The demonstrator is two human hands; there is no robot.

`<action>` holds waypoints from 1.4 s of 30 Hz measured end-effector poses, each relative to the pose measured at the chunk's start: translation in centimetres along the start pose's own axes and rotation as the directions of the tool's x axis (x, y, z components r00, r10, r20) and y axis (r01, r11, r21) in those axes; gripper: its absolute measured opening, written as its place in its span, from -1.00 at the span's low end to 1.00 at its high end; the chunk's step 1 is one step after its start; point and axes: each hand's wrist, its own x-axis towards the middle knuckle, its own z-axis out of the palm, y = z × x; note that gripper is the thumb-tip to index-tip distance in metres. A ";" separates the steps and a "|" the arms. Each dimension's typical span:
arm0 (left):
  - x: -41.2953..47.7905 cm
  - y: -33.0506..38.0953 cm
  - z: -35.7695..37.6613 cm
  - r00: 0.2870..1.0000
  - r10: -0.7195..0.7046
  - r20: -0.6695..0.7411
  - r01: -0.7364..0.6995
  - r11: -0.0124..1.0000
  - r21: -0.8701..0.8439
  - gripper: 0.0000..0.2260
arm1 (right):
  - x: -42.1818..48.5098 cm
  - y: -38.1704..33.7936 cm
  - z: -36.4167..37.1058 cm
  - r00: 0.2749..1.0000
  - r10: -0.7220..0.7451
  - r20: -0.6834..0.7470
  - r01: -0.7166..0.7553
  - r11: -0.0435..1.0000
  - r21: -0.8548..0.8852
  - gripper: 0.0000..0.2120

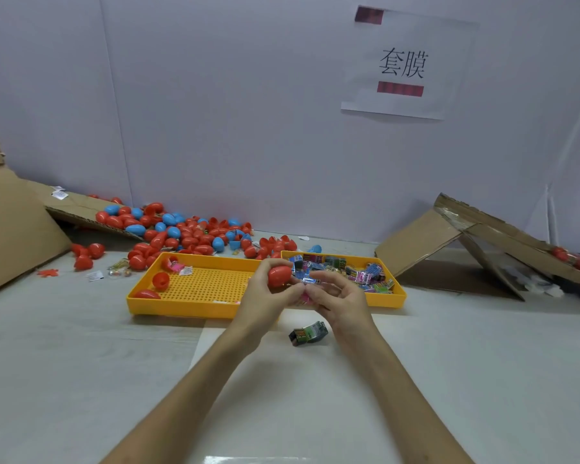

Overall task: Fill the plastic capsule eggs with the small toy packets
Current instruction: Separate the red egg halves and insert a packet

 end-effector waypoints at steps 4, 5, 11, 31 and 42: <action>0.1 -0.2 -0.1 0.999 -0.051 0.018 0.052 0.997 -0.064 -0.71 | 0.0 -0.1 0.0 1.000 -0.006 0.015 0.006 1.000 -0.005 -0.68; 0.1 -0.2 -0.2 0.998 -0.053 0.026 0.055 0.996 -0.074 -0.71 | 0.0 -0.1 0.0 1.000 -0.008 0.015 0.008 1.000 -0.002 -0.68; 0.3 -0.2 -0.6 0.995 -0.092 0.048 0.099 0.984 -0.151 -0.68 | 0.0 -0.2 0.1 0.999 -0.023 -0.024 0.023 1.000 0.015 -0.65; 0.3 -0.4 -0.5 0.990 0.011 -0.139 -0.005 0.999 0.045 -0.72 | -0.7 -1.2 0.4 0.992 0.127 0.027 -0.129 0.987 0.095 -0.68; -0.3 -0.5 0.0 0.945 0.296 -0.139 -0.246 0.923 0.296 -0.65 | -1.0 -1.4 0.5 0.971 0.215 0.107 -0.209 0.976 -0.062 -0.84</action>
